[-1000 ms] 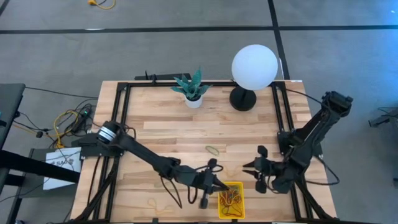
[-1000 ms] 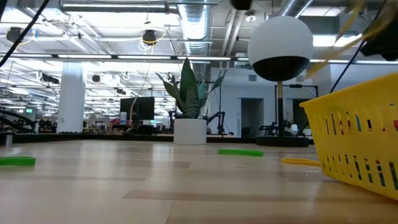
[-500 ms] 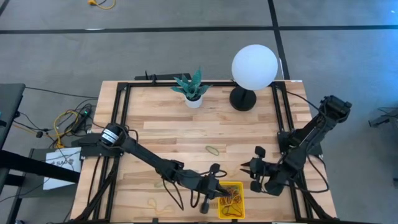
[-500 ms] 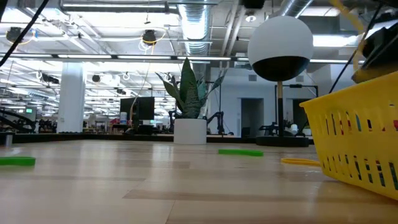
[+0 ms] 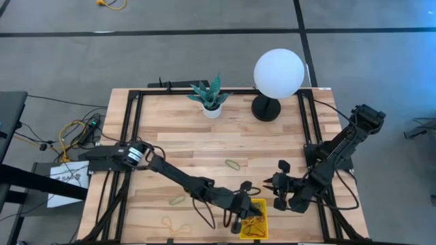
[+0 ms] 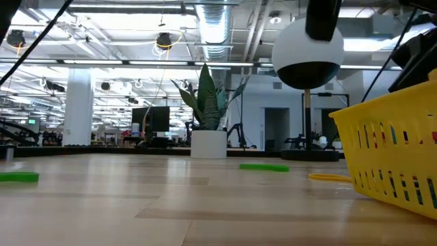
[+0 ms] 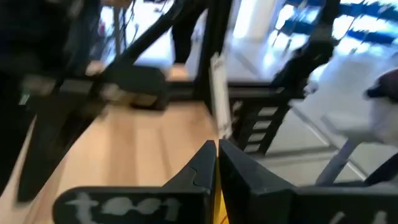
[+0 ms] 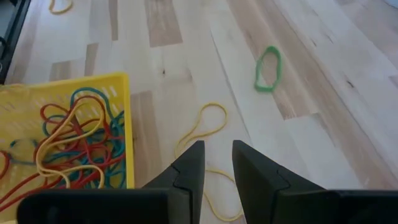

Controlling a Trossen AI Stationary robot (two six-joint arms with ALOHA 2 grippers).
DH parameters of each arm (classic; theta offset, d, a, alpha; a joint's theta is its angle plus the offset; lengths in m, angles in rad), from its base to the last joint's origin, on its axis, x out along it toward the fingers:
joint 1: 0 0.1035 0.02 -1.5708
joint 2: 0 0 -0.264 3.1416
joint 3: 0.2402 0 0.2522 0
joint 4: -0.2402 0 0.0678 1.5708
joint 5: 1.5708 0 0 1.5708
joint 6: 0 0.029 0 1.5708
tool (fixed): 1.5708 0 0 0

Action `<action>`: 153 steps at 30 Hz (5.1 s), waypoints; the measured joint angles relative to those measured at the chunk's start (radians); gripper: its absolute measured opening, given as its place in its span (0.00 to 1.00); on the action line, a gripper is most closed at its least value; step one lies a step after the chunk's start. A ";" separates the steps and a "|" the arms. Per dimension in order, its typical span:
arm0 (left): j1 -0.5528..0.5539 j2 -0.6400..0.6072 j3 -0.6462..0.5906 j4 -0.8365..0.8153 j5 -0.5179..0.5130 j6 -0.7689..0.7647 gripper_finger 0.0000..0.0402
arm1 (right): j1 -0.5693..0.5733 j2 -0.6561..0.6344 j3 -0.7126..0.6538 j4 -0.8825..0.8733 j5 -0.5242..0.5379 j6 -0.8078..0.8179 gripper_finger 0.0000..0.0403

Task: Pick and place rubber bands into bin
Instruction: Put the yellow rubber band into the yellow basket

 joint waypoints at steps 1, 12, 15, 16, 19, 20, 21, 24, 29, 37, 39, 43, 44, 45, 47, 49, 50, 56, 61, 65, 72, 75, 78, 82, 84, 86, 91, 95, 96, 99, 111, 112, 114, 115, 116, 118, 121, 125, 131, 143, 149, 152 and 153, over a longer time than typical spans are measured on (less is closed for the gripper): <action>0.004 0.000 0.003 -0.031 -0.002 -0.010 0.00 | 0.000 0.000 0.000 0.000 0.000 0.000 0.19; 0.011 0.000 0.005 -0.127 -0.001 -0.017 0.17 | 0.000 0.000 0.000 0.000 0.000 0.008 0.19; 0.011 0.000 0.005 -0.154 -0.001 -0.016 0.22 | 0.000 0.000 0.000 0.000 0.000 0.008 0.19; 0.011 0.000 0.004 -0.155 -0.001 -0.016 0.23 | 0.000 0.000 0.000 0.001 -0.001 0.008 0.19; 0.011 -0.020 0.004 -0.181 0.008 -0.046 0.26 | 0.000 0.013 0.000 0.011 -0.002 0.009 0.19; 0.011 -0.034 0.004 -0.206 0.026 -0.064 0.26 | 0.000 0.020 0.000 0.018 -0.003 0.009 0.19; 0.012 -0.050 0.004 -0.248 0.050 -0.079 0.26 | -0.001 0.029 0.000 0.031 -0.003 0.008 0.19; 0.010 -0.121 0.004 -0.427 0.105 -0.123 0.26 | -0.007 0.050 0.000 0.049 -0.004 -0.006 0.19; -0.049 -0.250 0.005 -0.803 0.068 -0.128 0.24 | -0.023 0.057 0.000 0.045 -0.020 -0.011 0.19; -0.244 -0.332 0.004 -1.118 -0.046 -0.441 0.24 | -0.053 0.048 0.000 0.048 -0.053 -0.011 0.19; -0.295 -0.318 0.003 -1.140 -0.054 -0.519 0.24 | -0.053 0.048 0.000 0.047 -0.053 -0.011 0.19; -0.379 -0.291 -0.013 -1.182 -0.091 -0.668 0.24 | -0.053 0.048 0.000 0.047 -0.053 -0.011 0.19; -0.395 -0.284 -0.014 -1.200 -0.103 -0.710 0.24 | -0.053 0.048 0.000 0.047 -0.053 -0.011 0.19; -0.406 -0.279 -0.014 -1.218 -0.107 -0.752 0.24 | -0.053 0.048 0.000 0.049 -0.053 -0.011 0.19; -0.422 -0.273 -0.014 -1.251 -0.131 -0.821 0.24 | -0.053 0.048 0.000 0.048 -0.053 -0.011 0.19; -0.430 -0.261 -0.014 -1.261 -0.133 -0.892 0.24 | -0.053 0.048 0.000 0.048 -0.053 -0.011 0.19; -0.433 -0.255 -0.015 -1.274 -0.132 -0.921 0.24 | -0.053 0.048 0.000 0.047 -0.053 -0.012 0.19; -0.425 -0.175 -0.014 -1.270 -0.050 -0.985 0.24 | -0.053 0.048 0.000 0.055 -0.054 -0.099 0.19; -0.419 -0.139 -0.015 -1.278 -0.003 -1.001 0.24 | -0.064 0.048 0.000 0.058 -0.053 -0.171 0.19; -0.418 -0.137 -0.014 -1.287 -0.050 -1.016 0.24 | -0.082 0.048 0.000 0.061 -0.054 -0.222 0.19; -0.418 -0.132 -0.040 -1.315 -0.054 -1.098 0.24 | -0.136 0.048 0.000 0.061 -0.057 -0.225 0.19; -0.418 -0.131 -0.072 -1.314 -0.040 -1.122 0.24 | -0.163 0.046 0.000 0.061 -0.096 -0.246 0.19; -0.416 -0.137 -0.109 -1.268 -0.031 -1.137 0.24 | -0.188 0.046 0.000 0.061 -0.153 -0.247 0.19; -0.416 -0.139 -0.119 -1.265 -0.033 -1.133 0.24 | -0.214 0.046 0.000 0.062 -0.199 -0.247 0.19; -0.416 -0.138 -0.119 -1.272 -0.033 -1.133 0.24 | -0.222 0.046 0.000 0.065 -0.217 -0.247 0.19; -0.415 -0.138 -0.120 -1.269 -0.034 -1.137 0.23 | -0.227 0.046 0.000 0.072 -0.226 -0.247 0.19; -0.413 -0.137 -0.121 -1.289 0.020 -1.125 0.12 | -0.229 0.045 0.000 0.082 -0.236 -0.248 0.19; -0.414 -0.136 -0.110 -1.292 0.006 -1.046 0.02 | -0.229 0.045 0.000 0.082 -0.236 -0.248 0.19; -0.414 -0.133 -0.098 -1.303 -0.007 -1.027 0.01 | -0.229 0.045 0.000 0.082 -0.236 -0.248 0.19; -0.415 -0.128 -0.028 -1.364 -0.065 -0.986 0.00 | -0.229 0.045 0.000 0.083 -0.236 -0.248 0.19; -0.297 -0.161 0.294 -1.603 -0.348 -0.660 0.00 | -0.214 0.007 0.001 0.079 -0.443 -0.114 0.19; -0.271 -0.161 0.302 -1.595 -0.377 -0.606 0.00 | -0.204 0.003 0.001 0.077 -0.452 -0.084 0.19; -0.218 -0.161 0.308 -1.551 -0.433 -0.490 0.00 | -0.177 -0.001 0.001 0.076 -0.458 -0.033 0.19; -0.193 -0.161 0.308 -1.516 -0.459 -0.420 0.00 | -0.162 -0.002 0.001 0.076 -0.452 -0.006 0.19; -0.167 -0.161 0.308 -1.471 -0.481 -0.344 0.00 | -0.148 -0.002 0.001 0.075 -0.441 0.016 0.19; -0.125 -0.161 0.308 -1.347 -0.505 -0.186 0.00 | -0.118 -0.002 0.001 0.075 -0.422 0.042 0.19; -0.071 -0.161 0.308 -1.186 -0.444 -0.004 0.00 | -0.084 -0.002 0.001 0.075 -0.388 0.068 0.19; -0.022 -0.161 0.297 -1.082 -0.372 0.091 0.00 | -0.053 -0.002 0.001 0.069 -0.341 0.143 0.19; -0.015 -0.156 0.287 -0.928 -0.272 0.200 0.00 | -0.018 -0.001 0.001 -0.014 -0.233 0.276 0.19; -0.035 0.013 0.286 -0.721 -0.135 0.253 0.00 | -0.017 0.000 0.001 -0.067 -0.149 0.417 0.19; -0.036 0.015 0.288 -0.686 -0.126 0.175 0.00 | -0.017 0.000 0.001 -0.064 -0.149 0.416 0.19; -0.035 0.016 0.288 -0.695 -0.122 0.184 0.00 | -0.017 0.000 0.001 -0.063 -0.149 0.417 0.19; -0.036 0.016 0.288 -0.706 -0.116 0.184 0.01 | -0.017 0.000 0.001 -0.063 -0.149 0.417 0.19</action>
